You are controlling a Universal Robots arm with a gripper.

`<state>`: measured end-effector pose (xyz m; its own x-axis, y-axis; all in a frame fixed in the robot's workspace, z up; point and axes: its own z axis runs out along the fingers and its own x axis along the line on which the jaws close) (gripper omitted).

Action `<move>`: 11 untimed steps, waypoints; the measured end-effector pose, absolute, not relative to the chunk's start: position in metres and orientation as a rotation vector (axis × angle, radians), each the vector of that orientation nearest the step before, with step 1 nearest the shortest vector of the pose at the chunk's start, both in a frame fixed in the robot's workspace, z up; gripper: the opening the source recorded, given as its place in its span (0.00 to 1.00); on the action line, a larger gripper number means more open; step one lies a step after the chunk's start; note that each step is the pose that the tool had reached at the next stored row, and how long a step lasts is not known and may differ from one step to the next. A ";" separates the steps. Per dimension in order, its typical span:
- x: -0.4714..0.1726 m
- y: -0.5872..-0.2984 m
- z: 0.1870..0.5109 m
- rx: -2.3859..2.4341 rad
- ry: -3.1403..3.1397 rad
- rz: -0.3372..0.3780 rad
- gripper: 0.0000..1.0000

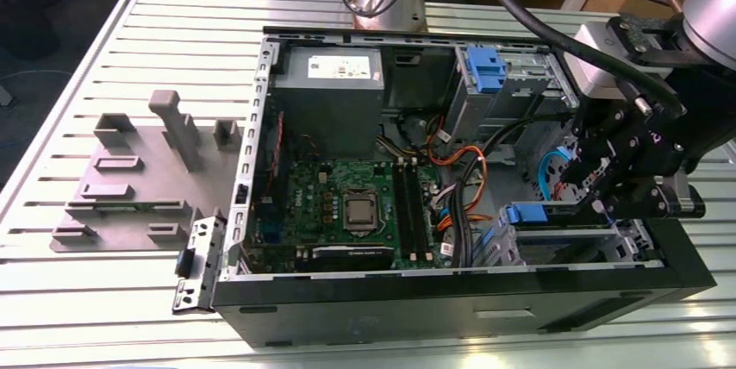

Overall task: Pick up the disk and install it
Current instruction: 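Insert the disk into the insertion slot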

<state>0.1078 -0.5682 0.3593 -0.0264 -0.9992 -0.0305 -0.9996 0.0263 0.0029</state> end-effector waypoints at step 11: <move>0.108 -0.565 0.359 -2.176 2.234 0.042 0.42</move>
<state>0.1078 -0.5651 0.3590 -0.0264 -0.9990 -0.0352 -0.9996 0.0263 0.0030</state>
